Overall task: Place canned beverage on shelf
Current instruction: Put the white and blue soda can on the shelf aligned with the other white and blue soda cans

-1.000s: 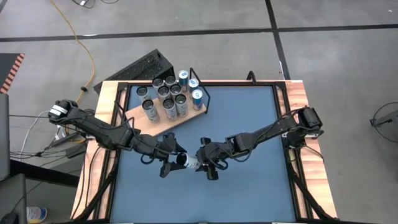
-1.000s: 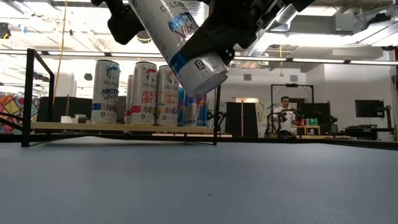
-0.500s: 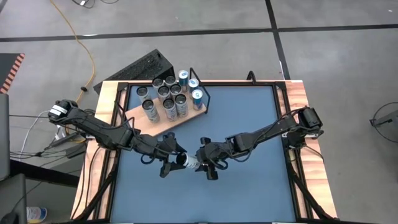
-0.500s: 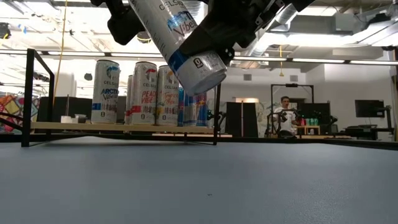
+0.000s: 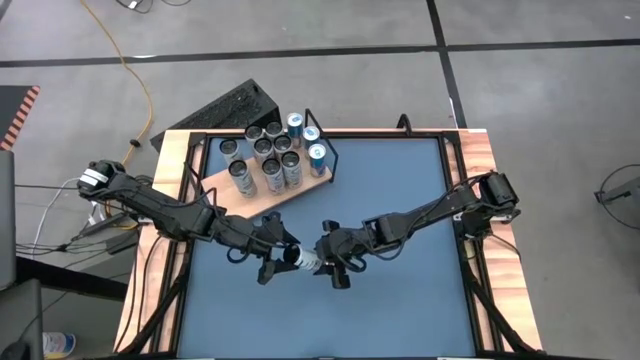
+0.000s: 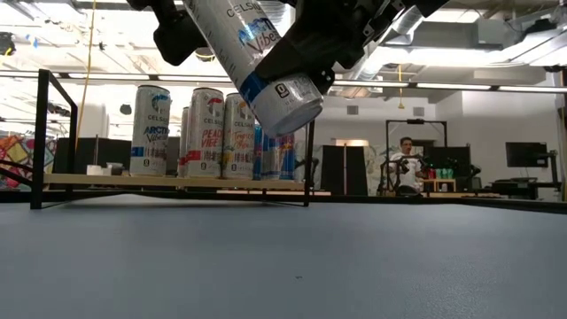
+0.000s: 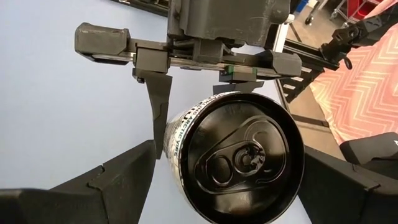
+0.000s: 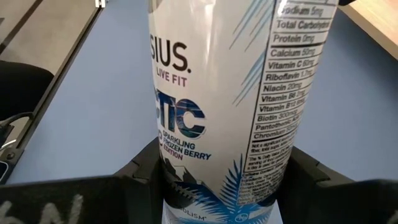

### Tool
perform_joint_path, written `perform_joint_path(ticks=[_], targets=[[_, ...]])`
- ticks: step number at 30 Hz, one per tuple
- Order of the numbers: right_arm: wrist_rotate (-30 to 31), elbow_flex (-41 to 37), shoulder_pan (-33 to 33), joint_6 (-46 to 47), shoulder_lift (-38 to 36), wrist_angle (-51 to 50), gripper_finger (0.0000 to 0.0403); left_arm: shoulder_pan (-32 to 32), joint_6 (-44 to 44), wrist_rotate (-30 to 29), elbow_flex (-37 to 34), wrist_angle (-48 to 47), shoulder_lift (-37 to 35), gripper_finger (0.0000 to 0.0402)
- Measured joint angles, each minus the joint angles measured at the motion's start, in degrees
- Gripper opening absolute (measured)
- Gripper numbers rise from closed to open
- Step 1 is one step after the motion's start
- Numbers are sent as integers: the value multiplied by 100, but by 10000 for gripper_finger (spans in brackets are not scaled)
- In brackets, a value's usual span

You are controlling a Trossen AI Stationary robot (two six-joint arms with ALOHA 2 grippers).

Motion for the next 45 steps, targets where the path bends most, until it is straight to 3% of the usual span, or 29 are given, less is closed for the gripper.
perform_joint_path(ticks=[15, 20, 25, 39, 45], targets=[[11, 0, 0, -2, 2, 9, 214, 3, 7, 51, 0, -157, 0, 331], [10, 0, -1, 1, 2, 15, 249, 3, 146, 45, 0, -87, 0, 305], [7, 0, -2, 59, 2, 0, 256, 16, 243, 143, 0, 53, 0, 285], [-41, 0, -9, 11, 2, -4, 259, 38, 138, 475, 0, 260, 0, 342], [-15, 0, -14, 46, 2, -4, 259, 96, -28, 86, 0, 200, 0, 341]])
